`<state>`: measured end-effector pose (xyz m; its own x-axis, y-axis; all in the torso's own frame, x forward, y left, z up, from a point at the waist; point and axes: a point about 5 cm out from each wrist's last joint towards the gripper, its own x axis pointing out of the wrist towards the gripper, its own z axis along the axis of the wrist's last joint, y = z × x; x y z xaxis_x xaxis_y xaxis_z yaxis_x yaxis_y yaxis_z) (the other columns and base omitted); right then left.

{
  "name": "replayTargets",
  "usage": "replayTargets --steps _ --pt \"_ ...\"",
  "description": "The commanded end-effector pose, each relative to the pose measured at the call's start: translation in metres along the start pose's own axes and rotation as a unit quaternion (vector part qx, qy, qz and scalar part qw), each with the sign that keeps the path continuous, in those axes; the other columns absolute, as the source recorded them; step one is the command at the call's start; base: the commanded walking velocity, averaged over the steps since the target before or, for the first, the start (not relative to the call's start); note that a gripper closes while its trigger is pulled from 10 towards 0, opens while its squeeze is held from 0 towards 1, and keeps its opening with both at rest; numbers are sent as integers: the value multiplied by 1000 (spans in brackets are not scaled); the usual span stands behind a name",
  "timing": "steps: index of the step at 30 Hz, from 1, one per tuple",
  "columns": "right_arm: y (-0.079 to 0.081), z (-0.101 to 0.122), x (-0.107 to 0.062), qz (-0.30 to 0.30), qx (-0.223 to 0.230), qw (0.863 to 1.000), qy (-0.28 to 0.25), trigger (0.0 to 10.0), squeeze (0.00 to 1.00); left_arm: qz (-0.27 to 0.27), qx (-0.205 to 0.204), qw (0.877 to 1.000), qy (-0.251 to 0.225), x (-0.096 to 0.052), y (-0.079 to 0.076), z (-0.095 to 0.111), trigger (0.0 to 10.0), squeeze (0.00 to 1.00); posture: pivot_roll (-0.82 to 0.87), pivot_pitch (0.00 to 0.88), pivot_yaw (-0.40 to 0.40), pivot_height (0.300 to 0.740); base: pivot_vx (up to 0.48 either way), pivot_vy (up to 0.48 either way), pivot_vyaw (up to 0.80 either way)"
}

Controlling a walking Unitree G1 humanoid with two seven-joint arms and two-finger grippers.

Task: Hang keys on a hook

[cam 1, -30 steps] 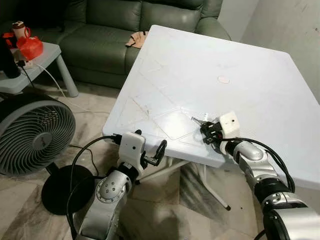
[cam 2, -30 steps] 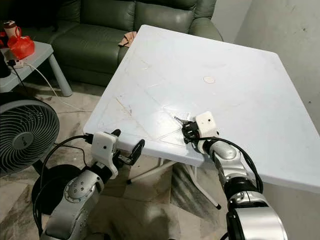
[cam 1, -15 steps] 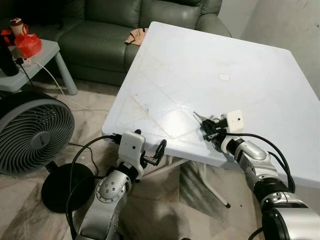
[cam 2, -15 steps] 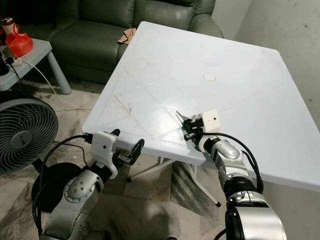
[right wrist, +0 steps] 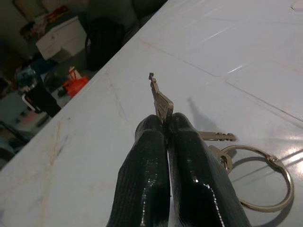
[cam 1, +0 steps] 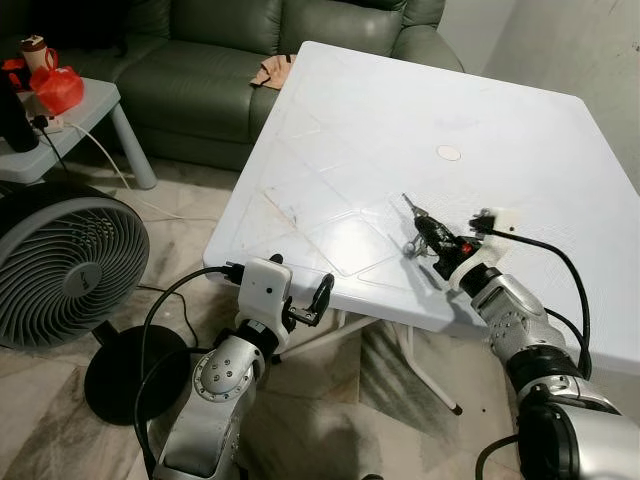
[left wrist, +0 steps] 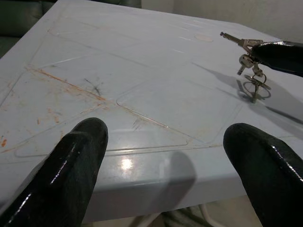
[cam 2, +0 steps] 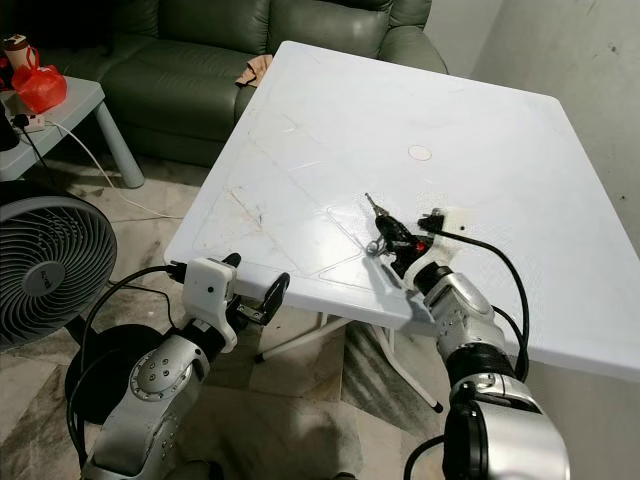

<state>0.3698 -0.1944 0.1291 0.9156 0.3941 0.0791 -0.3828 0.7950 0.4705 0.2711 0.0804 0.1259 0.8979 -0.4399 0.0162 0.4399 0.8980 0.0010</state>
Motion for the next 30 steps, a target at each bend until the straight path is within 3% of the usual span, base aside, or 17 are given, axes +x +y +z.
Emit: replayTargets --steps 1,16,24,27,30 --pt "1 12 4 -1 12 1000 -18 10000 0 -8 0 1000 1 1 -5 -1 10000 0 73 144 -102 711 0 0 0" --pt "3 43 10 0 115 988 -102 10000 0 -7 2 1000 -2 2 -6 -1 10000 0 77 137 -105 711 0 0 0" --pt "5 37 9 3 72 994 -78 10000 0 -8 2 1000 -4 3 -7 -1 10000 0 76 127 -105 711 0 0 0" --pt "2 40 6 0 95 991 -93 10000 0 -9 2 1000 -4 3 -7 -1 10000 0 76 127 -105 711 0 0 0" --pt "2 36 5 -3 59 996 -74 10000 0 -9 1 1000 -5 4 -8 0 10000 0 75 124 -105 711 0 0 0"
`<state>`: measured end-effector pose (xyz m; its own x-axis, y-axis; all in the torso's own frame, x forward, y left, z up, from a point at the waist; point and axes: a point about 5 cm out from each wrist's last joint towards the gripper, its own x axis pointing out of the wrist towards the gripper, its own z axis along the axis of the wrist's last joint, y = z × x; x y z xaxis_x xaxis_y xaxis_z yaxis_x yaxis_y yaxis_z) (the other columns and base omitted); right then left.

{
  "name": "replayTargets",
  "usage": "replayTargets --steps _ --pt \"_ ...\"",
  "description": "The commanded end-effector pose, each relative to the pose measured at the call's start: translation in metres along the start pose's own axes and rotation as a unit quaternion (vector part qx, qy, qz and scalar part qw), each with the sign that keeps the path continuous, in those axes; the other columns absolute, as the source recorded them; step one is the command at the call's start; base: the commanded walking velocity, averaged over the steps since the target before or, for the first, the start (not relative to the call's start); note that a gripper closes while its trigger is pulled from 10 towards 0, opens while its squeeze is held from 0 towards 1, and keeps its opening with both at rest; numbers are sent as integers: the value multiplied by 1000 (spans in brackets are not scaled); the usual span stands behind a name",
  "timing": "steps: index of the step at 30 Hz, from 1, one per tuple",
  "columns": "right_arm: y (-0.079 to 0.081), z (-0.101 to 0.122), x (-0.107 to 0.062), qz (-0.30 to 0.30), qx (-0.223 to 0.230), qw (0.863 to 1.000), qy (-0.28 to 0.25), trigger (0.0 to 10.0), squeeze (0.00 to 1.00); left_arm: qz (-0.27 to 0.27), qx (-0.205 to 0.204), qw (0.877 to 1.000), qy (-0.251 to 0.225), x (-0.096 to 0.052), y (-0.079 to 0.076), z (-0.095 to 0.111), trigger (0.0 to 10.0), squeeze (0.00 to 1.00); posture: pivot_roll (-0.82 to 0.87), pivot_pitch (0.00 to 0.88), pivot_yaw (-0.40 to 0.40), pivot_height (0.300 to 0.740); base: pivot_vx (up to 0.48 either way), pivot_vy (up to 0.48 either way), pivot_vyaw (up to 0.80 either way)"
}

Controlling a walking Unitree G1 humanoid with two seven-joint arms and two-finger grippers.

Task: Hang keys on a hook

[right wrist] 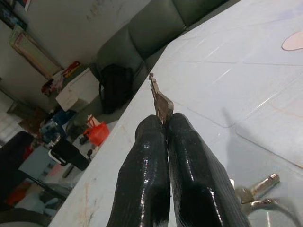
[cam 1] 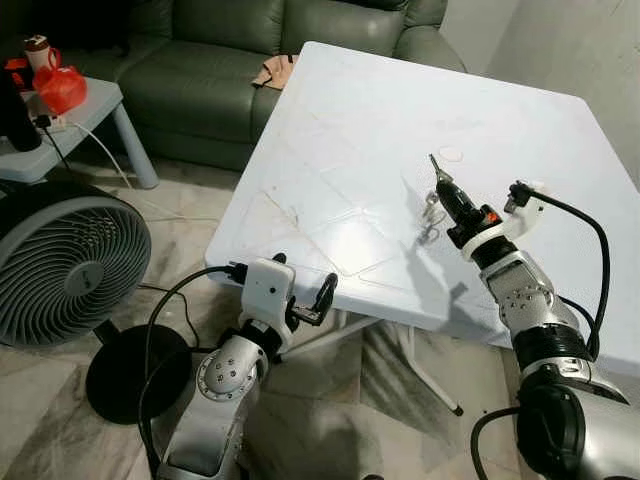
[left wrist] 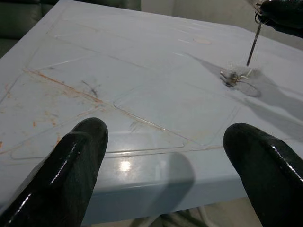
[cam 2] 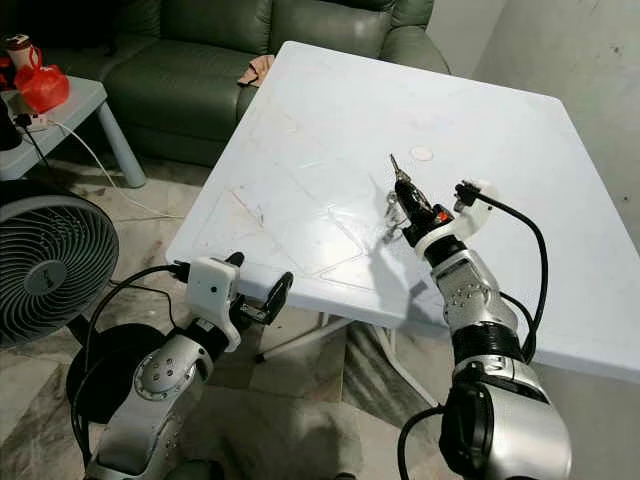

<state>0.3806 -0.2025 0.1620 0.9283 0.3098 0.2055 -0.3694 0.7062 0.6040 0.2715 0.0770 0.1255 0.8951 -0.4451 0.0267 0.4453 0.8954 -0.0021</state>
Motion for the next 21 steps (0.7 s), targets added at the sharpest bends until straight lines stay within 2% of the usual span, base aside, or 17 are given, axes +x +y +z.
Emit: replayTargets --steps 1,5,11,16,18,19,21 --pt "-3 3 -4 -1 -23 1000 5 10000 0 -7 3 1000 0 2 -5 0 10000 0 75 124 -105 711 0 0 0" --pt "-4 -5 -7 2 -74 997 38 10000 0 -7 2 1000 -1 2 -5 0 10000 0 72 128 -104 711 0 0 0" --pt "-5 1 -8 -1 -51 999 13 10000 0 -6 1 1000 0 2 -5 0 10000 0 72 128 -104 711 0 0 0" --pt "-2 9 -5 4 -52 999 -9 10000 0 -5 2 1000 0 3 -5 0 10000 0 72 128 -104 711 0 0 0" --pt "3 20 -5 11 -76 996 -40 10000 0 -3 3 1000 -2 4 -3 1 10000 0 72 128 -104 711 0 0 0" --pt "3 20 -5 11 -76 996 -40 10000 0 -3 3 1000 -2 4 -3 1 10000 0 72 128 -104 711 0 0 0" --pt "2 20 -6 -8 -114 993 -31 10000 0 -1 3 1000 -3 5 -2 2 10000 0 72 128 -104 711 0 0 0"
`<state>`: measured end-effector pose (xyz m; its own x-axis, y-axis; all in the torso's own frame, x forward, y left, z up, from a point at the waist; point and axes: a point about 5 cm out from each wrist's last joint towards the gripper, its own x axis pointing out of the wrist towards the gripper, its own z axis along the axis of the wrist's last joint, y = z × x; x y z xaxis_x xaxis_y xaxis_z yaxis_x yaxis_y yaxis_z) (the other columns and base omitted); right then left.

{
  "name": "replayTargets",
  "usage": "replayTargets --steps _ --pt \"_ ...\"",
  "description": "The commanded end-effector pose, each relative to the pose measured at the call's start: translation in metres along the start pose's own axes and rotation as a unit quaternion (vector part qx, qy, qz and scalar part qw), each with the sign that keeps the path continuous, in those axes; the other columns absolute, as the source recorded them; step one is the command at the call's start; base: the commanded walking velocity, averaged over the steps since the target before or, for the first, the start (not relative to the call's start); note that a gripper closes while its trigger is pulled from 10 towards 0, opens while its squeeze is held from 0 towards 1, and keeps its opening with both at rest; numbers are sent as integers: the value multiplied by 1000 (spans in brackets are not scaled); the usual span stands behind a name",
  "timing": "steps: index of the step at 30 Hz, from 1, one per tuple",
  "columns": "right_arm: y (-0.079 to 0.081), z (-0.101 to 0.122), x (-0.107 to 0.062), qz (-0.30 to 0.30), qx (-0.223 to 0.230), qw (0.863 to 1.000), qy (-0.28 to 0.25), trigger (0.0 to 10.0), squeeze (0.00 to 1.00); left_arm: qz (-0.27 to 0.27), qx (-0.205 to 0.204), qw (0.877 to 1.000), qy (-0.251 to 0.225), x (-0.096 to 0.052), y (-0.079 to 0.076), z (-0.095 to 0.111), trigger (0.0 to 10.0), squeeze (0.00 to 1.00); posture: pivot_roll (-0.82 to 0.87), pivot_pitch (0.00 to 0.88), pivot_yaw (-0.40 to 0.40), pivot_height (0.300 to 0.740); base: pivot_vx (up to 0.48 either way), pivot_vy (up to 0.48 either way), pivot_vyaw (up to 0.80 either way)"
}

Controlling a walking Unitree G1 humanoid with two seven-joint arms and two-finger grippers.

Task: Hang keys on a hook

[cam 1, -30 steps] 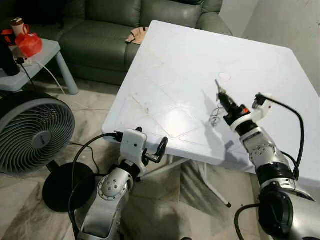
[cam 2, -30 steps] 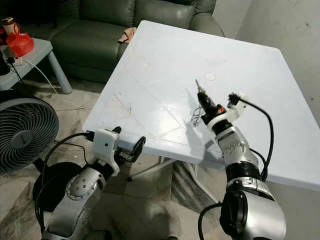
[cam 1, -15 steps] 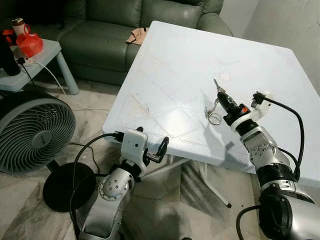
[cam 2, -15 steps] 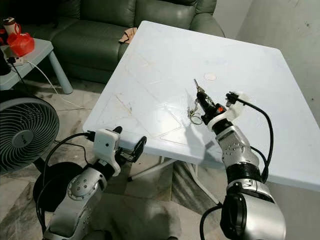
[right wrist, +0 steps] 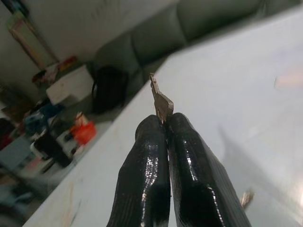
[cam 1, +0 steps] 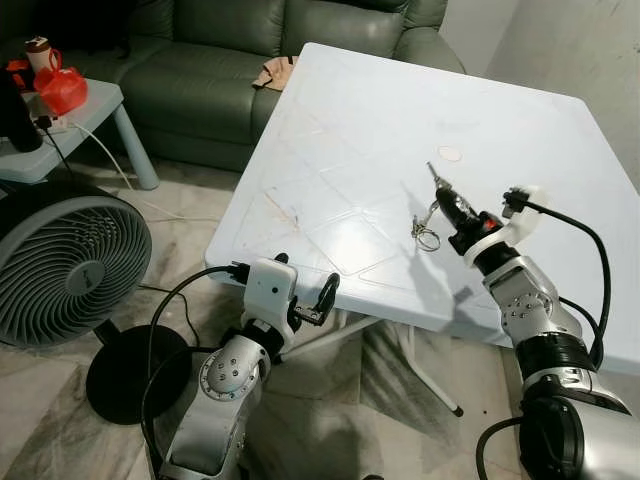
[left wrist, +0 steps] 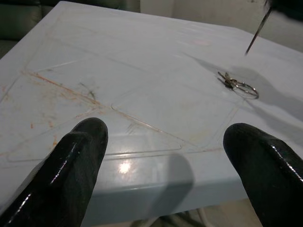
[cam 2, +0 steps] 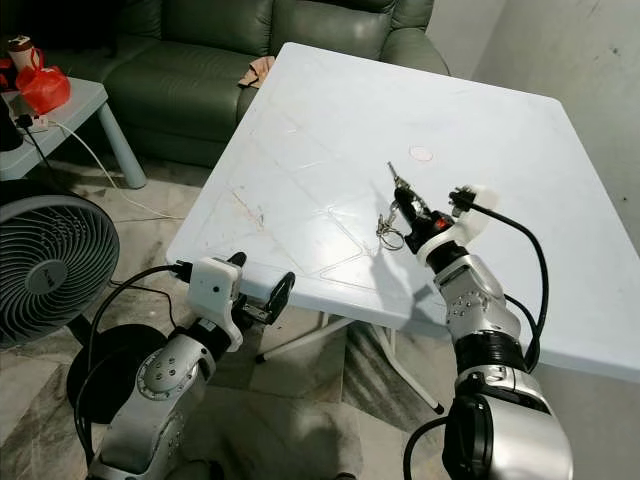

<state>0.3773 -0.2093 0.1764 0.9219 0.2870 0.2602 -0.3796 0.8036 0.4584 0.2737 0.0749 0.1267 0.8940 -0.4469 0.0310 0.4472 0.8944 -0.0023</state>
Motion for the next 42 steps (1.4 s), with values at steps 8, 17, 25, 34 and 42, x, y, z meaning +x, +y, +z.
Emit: replayTargets --steps 8,17,25,34,42 --pt "-8 7 -7 -41 -26 999 -3 10000 0 -2 1 1000 -2 4 -2 1 10000 0 58 133 -100 711 0 0 0" --pt "-6 8 -6 -42 -45 998 -1 10000 0 -4 1 1000 -2 4 -3 0 10000 0 53 132 -98 711 0 0 0" --pt "2 -9 -12 5 -196 979 60 10000 0 -3 1 1000 -3 3 -3 1 10000 0 56 137 -102 711 0 0 0" --pt "13 -32 -25 76 -263 954 120 10000 0 -3 0 1000 -2 2 -4 0 10000 0 54 139 -104 711 0 0 0" --pt "15 -40 -29 86 -225 960 145 10000 0 -5 -2 1000 -2 2 -5 0 10000 0 54 138 -107 711 0 0 0"
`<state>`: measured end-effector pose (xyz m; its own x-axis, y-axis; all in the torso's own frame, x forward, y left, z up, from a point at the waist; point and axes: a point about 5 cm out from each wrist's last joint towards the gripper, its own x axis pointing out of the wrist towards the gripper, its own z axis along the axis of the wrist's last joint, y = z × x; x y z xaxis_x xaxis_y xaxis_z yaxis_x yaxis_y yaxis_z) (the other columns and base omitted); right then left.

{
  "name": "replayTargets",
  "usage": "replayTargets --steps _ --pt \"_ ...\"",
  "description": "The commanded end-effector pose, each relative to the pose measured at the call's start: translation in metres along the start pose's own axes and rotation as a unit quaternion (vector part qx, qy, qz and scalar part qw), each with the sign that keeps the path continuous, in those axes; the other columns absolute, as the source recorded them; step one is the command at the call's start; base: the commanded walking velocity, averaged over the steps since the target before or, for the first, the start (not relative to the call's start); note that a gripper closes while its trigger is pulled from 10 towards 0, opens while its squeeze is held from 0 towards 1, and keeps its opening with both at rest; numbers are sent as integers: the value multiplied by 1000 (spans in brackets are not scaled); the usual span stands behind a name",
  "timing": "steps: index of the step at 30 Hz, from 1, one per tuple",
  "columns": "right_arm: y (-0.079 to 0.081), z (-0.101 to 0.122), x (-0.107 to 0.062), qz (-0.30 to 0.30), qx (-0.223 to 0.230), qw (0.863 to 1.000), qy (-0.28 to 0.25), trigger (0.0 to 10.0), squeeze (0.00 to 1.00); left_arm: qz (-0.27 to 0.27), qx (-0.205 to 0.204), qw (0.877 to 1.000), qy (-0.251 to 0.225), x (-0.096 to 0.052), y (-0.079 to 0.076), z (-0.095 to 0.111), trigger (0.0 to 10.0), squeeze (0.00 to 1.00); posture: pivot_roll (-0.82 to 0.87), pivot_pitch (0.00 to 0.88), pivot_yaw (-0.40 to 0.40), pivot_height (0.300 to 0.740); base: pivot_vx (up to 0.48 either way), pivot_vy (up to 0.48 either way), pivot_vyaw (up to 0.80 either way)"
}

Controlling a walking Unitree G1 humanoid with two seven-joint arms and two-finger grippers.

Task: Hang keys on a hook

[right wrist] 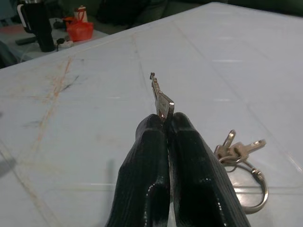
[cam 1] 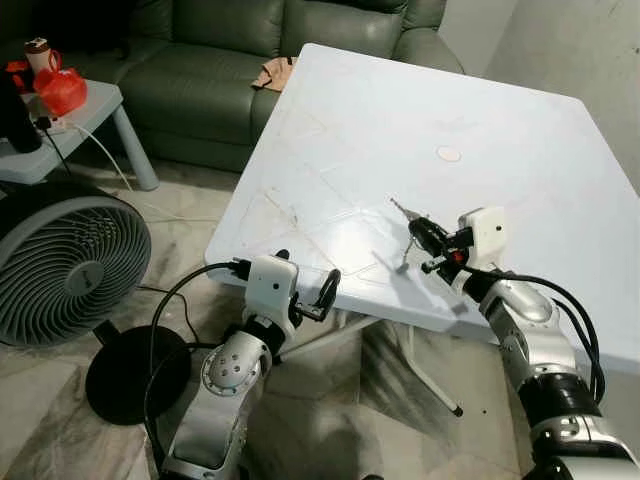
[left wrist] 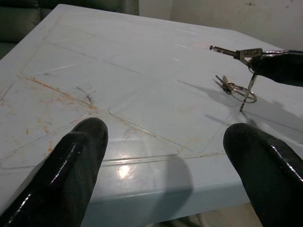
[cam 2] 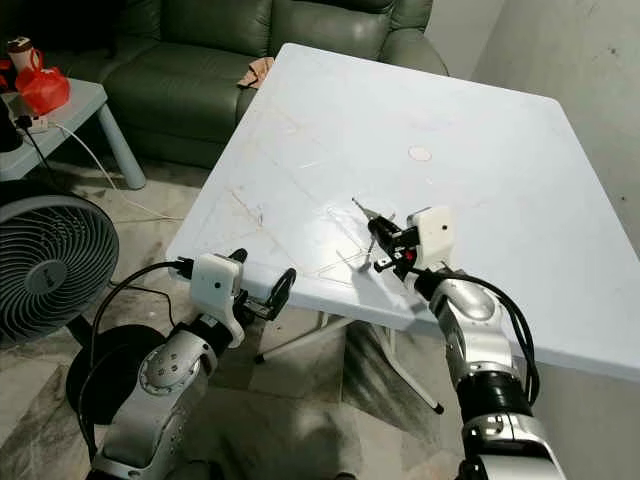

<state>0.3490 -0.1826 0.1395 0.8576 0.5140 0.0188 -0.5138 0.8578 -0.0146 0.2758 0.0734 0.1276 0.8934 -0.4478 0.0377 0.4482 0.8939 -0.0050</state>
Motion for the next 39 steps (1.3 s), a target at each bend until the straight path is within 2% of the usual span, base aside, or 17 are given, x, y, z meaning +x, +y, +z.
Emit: replayTargets --steps 1,3,9,10,11,17,18,19,20,29,33,39 --pt "-2 0 -1 -9 31 999 9 10000 0 -4 -1 1000 1 -1 -4 -1 10000 0 54 138 -107 711 0 0 0" --pt "-4 1 1 -18 64 998 7 10000 0 -5 0 1000 1 -1 -5 -1 10000 0 54 138 -107 711 0 0 0" --pt "-7 2 0 -30 87 996 1 10000 0 -3 -1 1000 1 -1 -5 -1 10000 0 56 136 -109 711 0 0 0" --pt "-7 2 -1 -27 92 995 -3 10000 141 -3 -1 1000 1 -1 -5 -1 10000 0 56 136 -109 711 0 0 0" --pt "-9 2 -2 -38 92 995 2 10000 1000 -2 -1 1000 1 -1 -5 -1 10000 0 59 138 -111 711 0 0 0" --pt "-13 4 -3 -53 88 995 -1 10000 1000 -1 -1 1000 2 -1 -4 -1 10000 0 58 142 -111 711 0 0 0" --pt "-14 4 -3 -53 82 995 6 10000 902 -1 -1 1000 2 -1 -4 -1 10000 0 56 145 -110 711 0 0 0" --pt "-14 4 -3 -53 80 995 9 10000 902 -1 -1 1000 2 -1 -4 -1 10000 0 56 145 -110 711 0 0 0" --pt "-14 4 -3 -54 75 996 12 10000 0 -1 -1 1000 2 -1 -4 -1 10000 0 56 145 -110 711 0 0 0" --pt "-14 3 -2 -67 66 995 22 10000 0 -1 -2 1000 2 -1 -3 -1 10000 0 53 146 -110 711 0 0 0" --pt "-11 1 3 -80 80 993 30 10000 0 -1 -1 1000 2 -1 -4 -1 10000 0 53 146 -110 711 0 0 0" --pt "-9 -3 10 -113 69 990 52 10000 0 0 -2 1000 2 0 -4 -1 10000 0 54 148 -112 711 0 0 0"
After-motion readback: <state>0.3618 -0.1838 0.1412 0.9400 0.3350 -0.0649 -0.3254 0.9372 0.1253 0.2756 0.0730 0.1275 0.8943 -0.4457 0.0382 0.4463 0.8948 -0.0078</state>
